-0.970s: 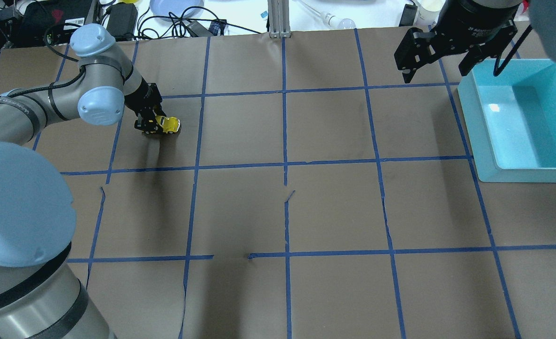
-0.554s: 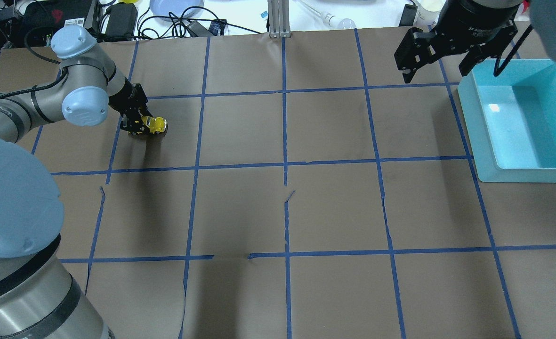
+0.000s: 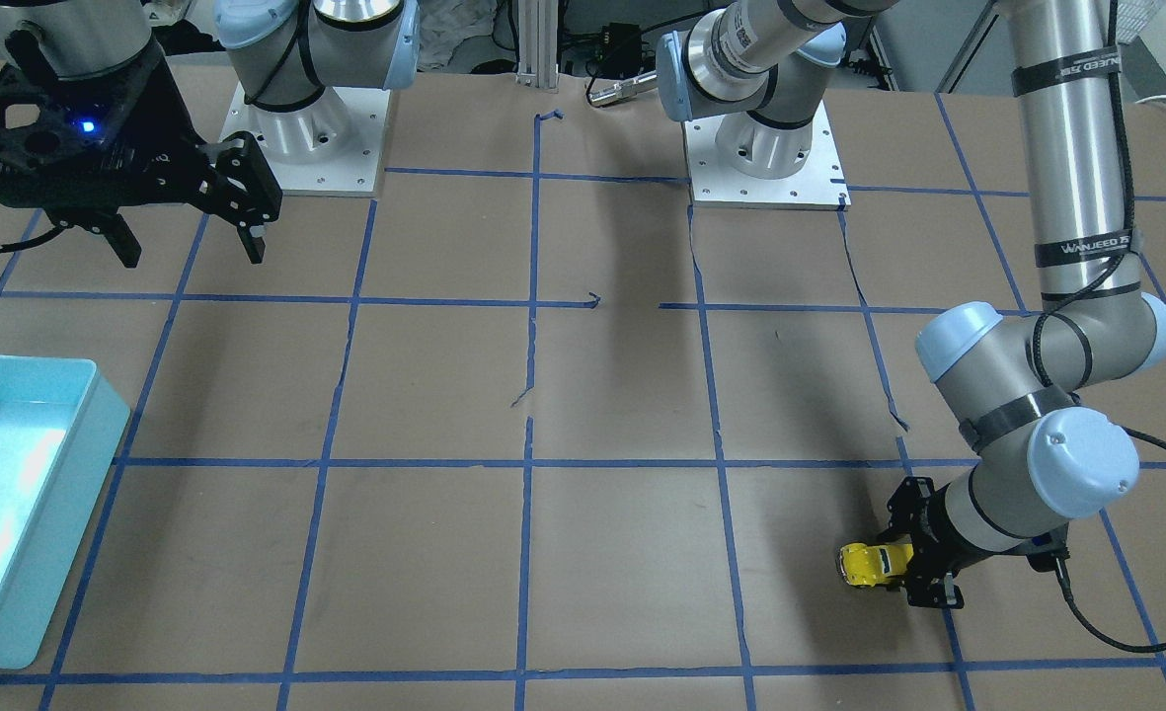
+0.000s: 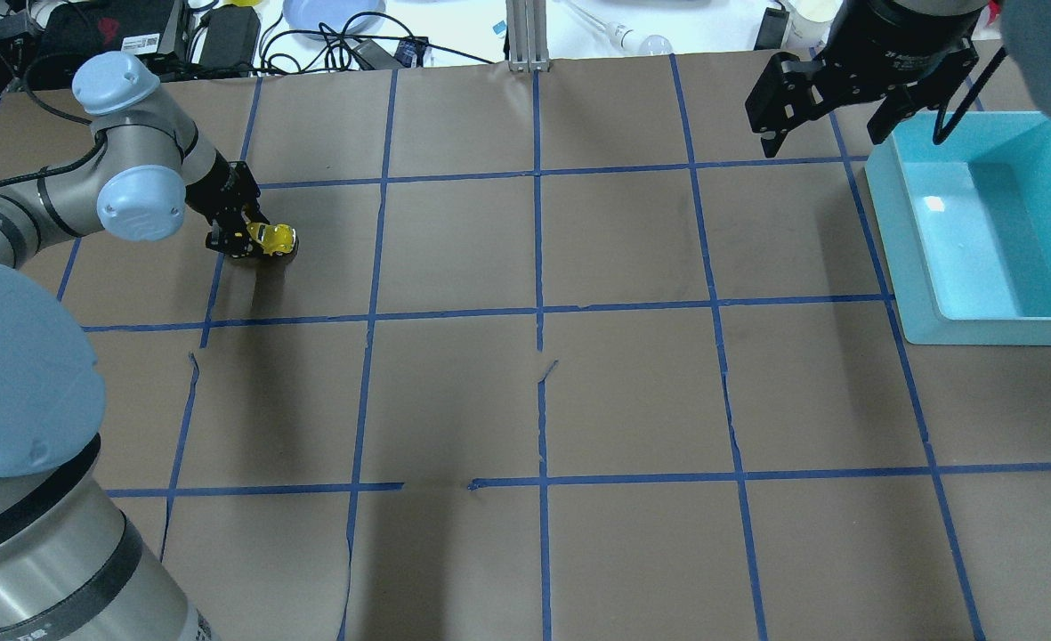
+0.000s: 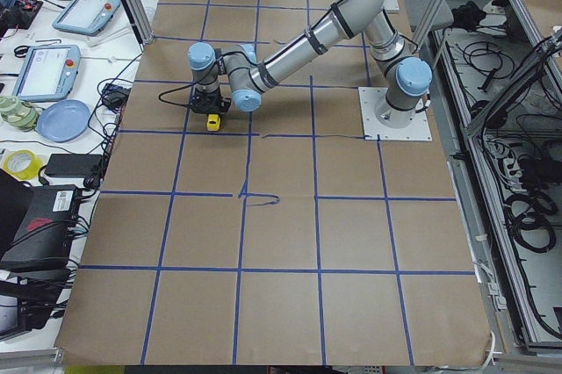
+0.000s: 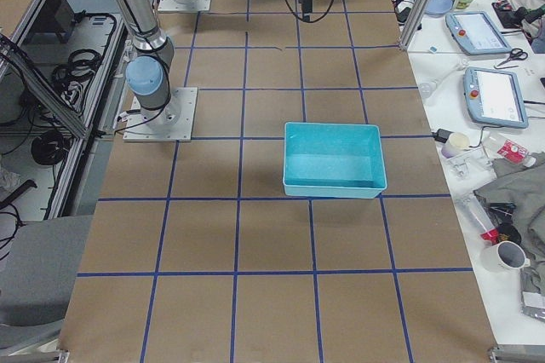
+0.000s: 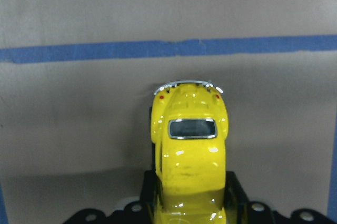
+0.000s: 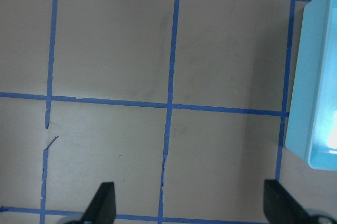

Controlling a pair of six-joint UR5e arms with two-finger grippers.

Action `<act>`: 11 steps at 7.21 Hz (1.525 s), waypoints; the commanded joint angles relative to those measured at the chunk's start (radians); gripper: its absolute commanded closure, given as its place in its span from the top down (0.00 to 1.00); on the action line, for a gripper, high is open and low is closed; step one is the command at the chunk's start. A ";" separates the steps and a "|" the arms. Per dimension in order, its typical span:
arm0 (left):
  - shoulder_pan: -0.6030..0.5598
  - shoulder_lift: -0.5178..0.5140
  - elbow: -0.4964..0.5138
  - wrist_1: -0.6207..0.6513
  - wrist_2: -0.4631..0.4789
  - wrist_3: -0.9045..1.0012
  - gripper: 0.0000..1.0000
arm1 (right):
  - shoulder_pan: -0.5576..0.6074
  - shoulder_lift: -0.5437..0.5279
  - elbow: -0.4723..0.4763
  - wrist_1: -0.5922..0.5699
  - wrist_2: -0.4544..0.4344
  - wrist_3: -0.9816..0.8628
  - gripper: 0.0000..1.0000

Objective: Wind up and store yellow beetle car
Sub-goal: 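Open the left gripper to release the car and raise it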

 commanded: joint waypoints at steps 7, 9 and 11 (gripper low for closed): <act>-0.080 0.197 0.055 -0.021 -0.008 0.760 1.00 | 0.000 -0.002 0.000 0.000 0.000 0.000 1.00; -0.133 0.290 0.060 -0.201 0.000 0.891 1.00 | 0.001 -0.002 0.000 0.002 -0.002 0.000 1.00; -0.137 0.367 0.105 -0.370 0.006 1.125 1.00 | 0.000 -0.002 0.000 0.002 -0.002 0.000 1.00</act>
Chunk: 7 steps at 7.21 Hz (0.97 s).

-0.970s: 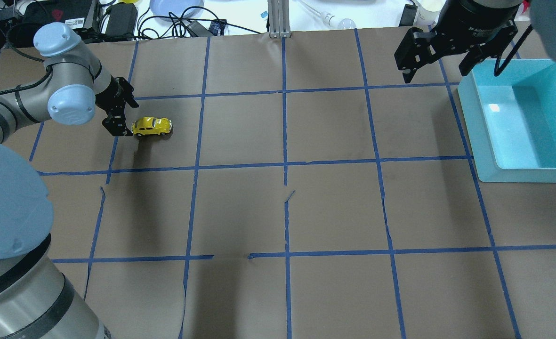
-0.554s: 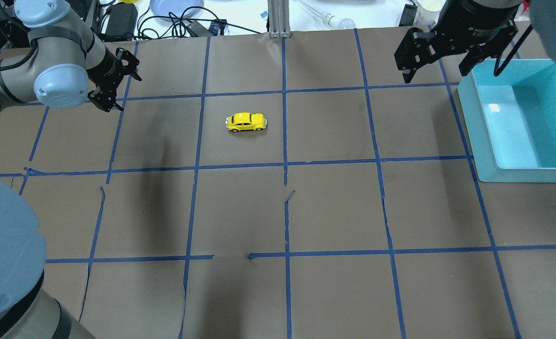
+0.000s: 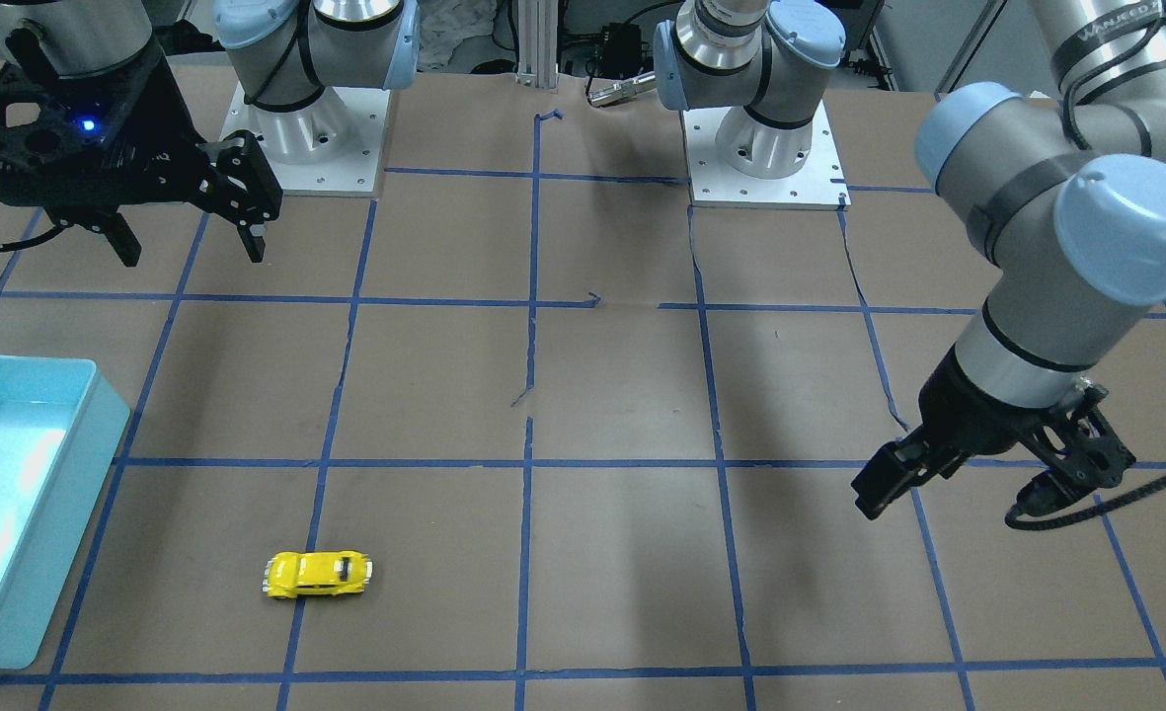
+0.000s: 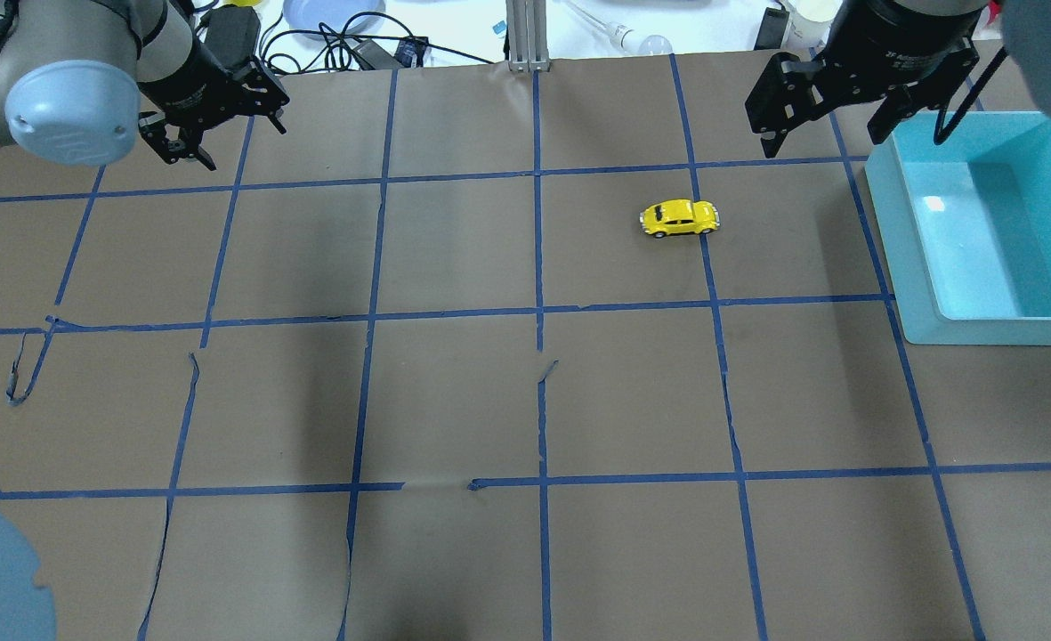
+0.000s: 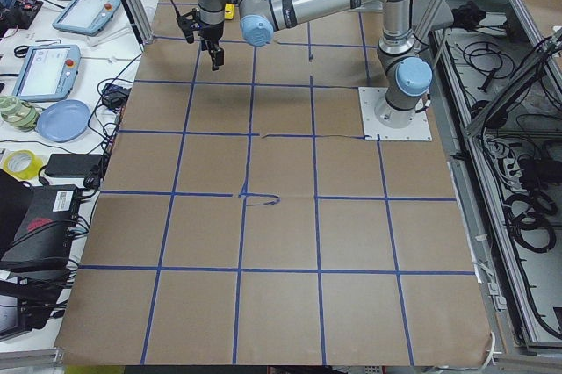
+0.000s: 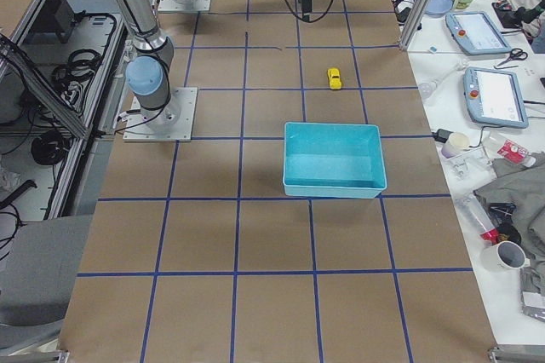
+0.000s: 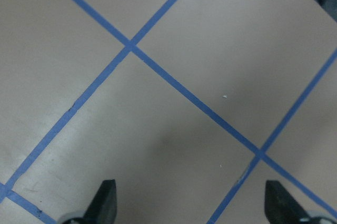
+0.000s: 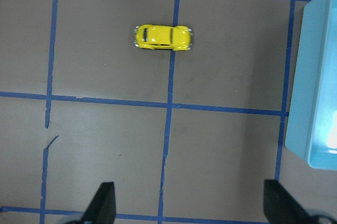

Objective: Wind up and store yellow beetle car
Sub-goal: 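Open the left gripper to release the car and raise it, then return the left arm to rest while the right gripper moves toward the car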

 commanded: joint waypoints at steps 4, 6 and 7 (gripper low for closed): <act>0.004 0.155 0.001 -0.248 0.001 0.158 1.00 | -0.006 -0.012 -0.012 0.118 0.011 -0.087 1.00; -0.002 0.194 0.025 -0.347 0.006 0.368 1.00 | -0.018 0.047 -0.014 0.100 0.003 -0.354 1.00; -0.010 0.224 0.022 -0.433 0.047 0.371 1.00 | -0.044 0.089 -0.009 0.033 -0.003 -0.559 1.00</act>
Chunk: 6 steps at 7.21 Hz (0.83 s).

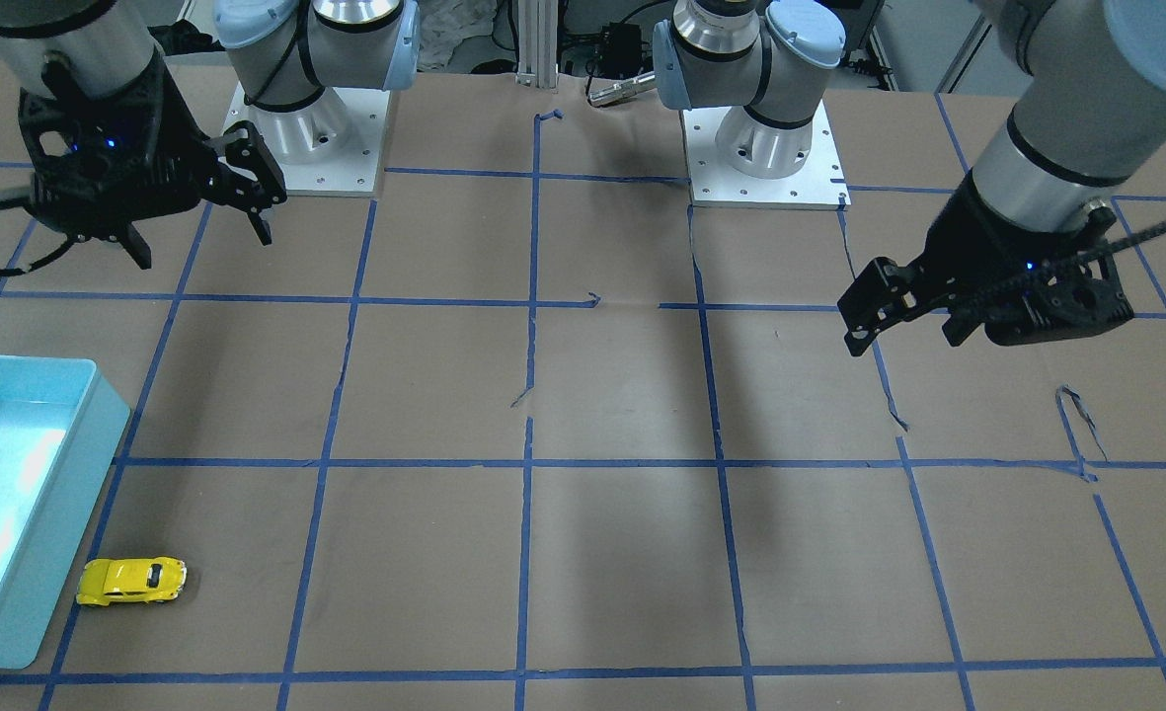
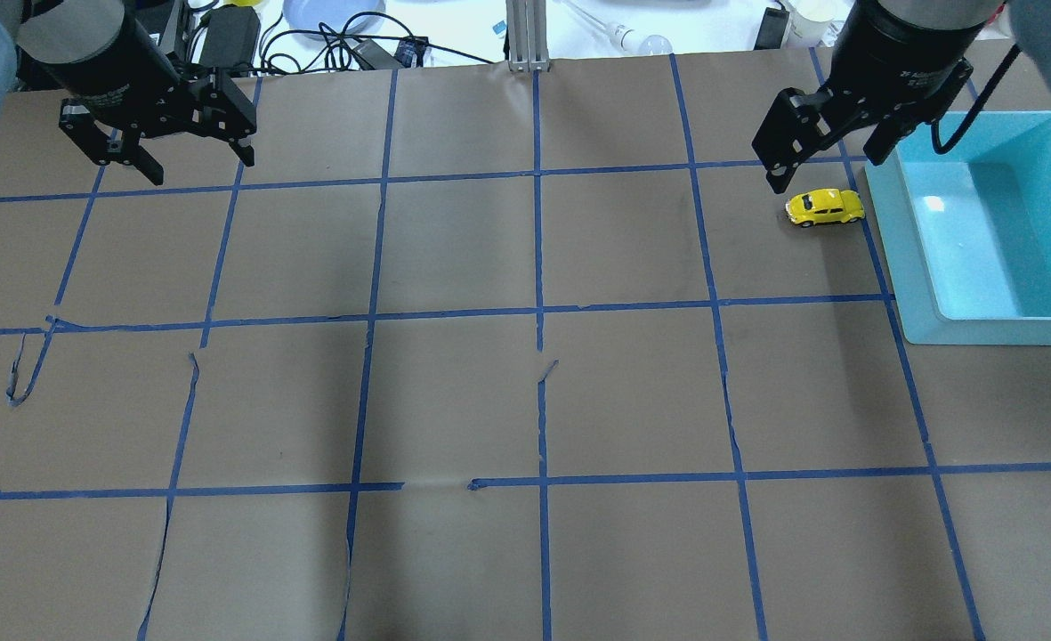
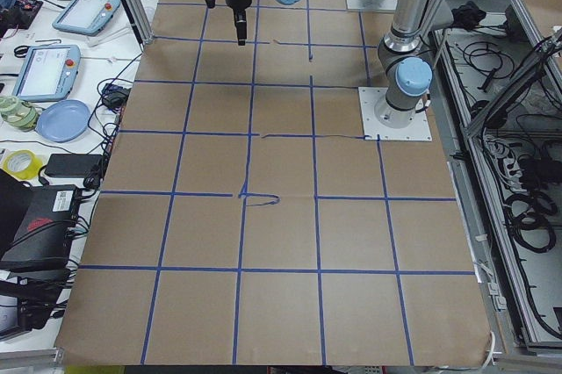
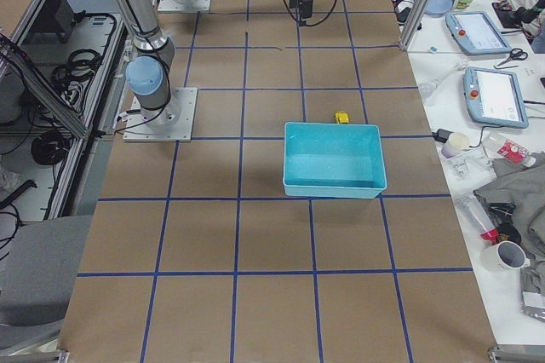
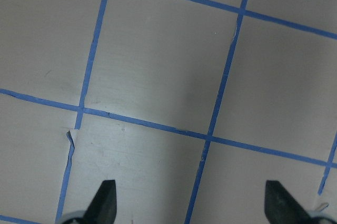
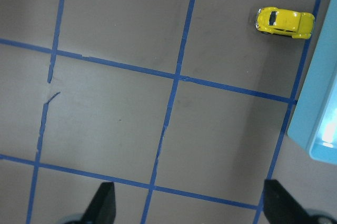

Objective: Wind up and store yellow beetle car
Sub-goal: 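Return the left arm to rest while the right gripper moves toward the car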

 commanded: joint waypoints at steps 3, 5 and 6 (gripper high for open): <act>-0.080 0.068 -0.027 -0.106 0.037 0.052 1.00 | -0.203 0.196 -0.002 -0.189 0.011 -0.658 1.00; -0.079 0.062 -0.043 -0.093 0.031 0.052 1.00 | -0.203 0.352 0.004 -0.429 0.011 -1.034 1.00; -0.076 0.079 -0.040 -0.095 0.045 0.044 1.00 | -0.203 0.402 0.009 -0.483 0.014 -1.087 1.00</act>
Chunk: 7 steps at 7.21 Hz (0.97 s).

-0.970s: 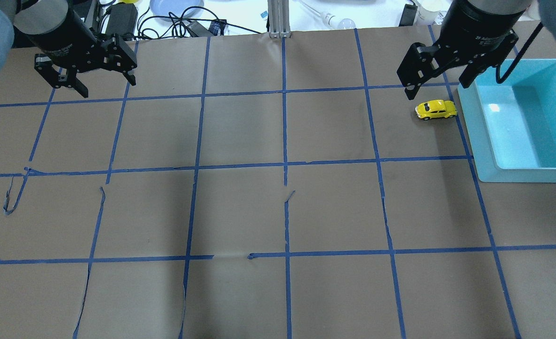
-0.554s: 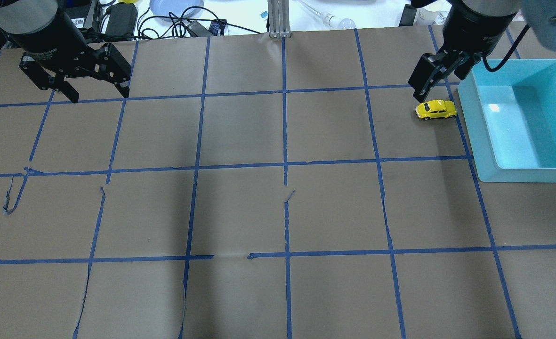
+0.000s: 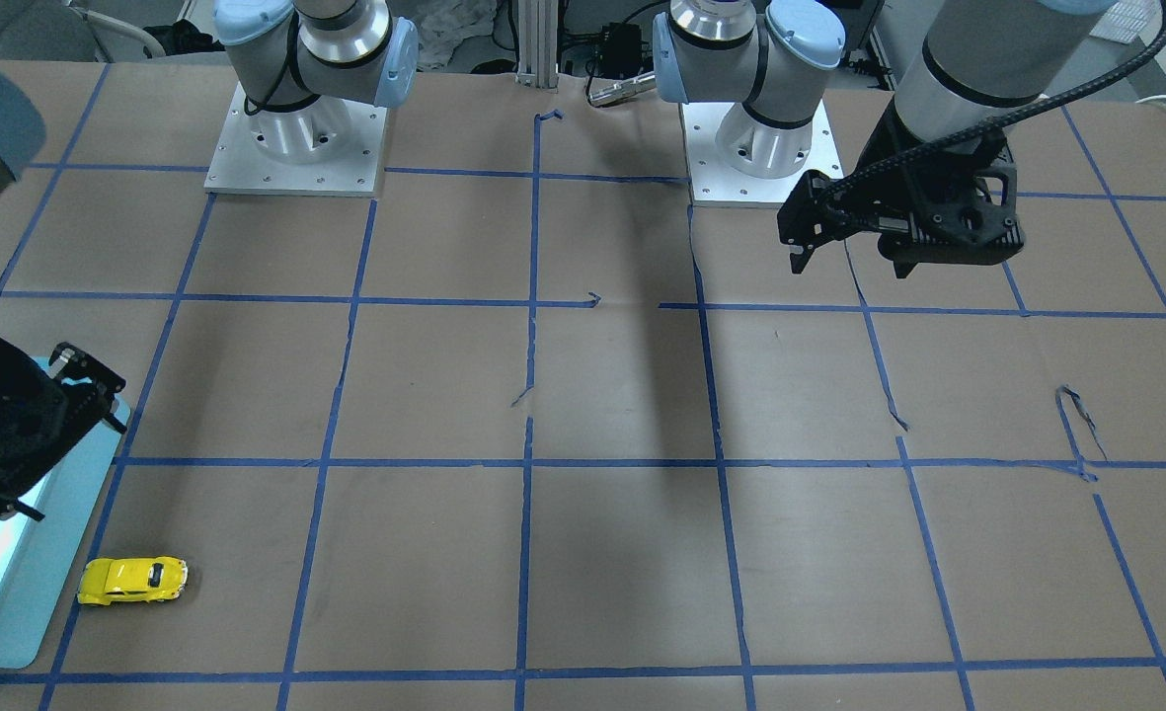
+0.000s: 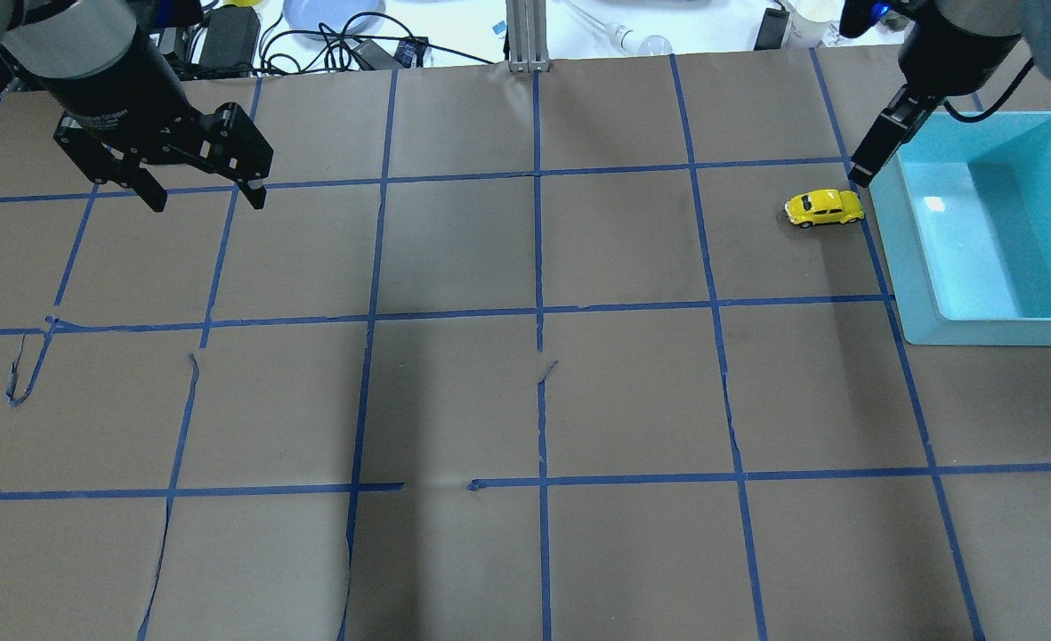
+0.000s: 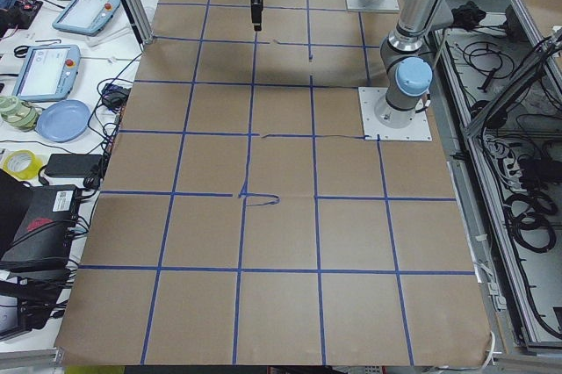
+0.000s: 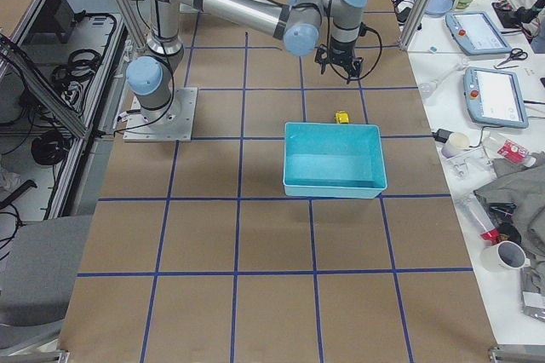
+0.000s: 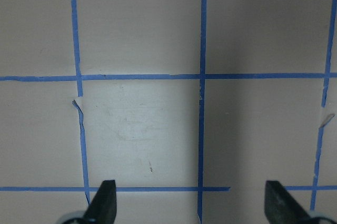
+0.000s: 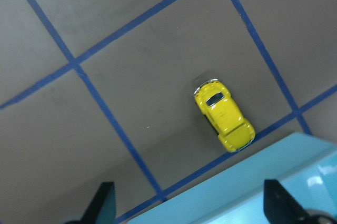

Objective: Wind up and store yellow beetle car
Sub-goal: 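Lower the right gripper onto the car and grasp it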

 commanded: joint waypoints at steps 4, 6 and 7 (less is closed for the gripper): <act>-0.016 0.039 -0.012 -0.010 -0.005 0.001 1.00 | 0.000 0.180 0.044 -0.248 0.034 -0.371 0.98; -0.010 0.035 -0.014 0.010 0.005 -0.010 1.00 | 0.000 0.215 0.040 -0.303 0.036 -0.461 0.97; -0.013 0.036 -0.015 0.008 -0.004 -0.007 1.00 | 0.000 0.237 0.041 -0.331 0.036 -0.513 0.97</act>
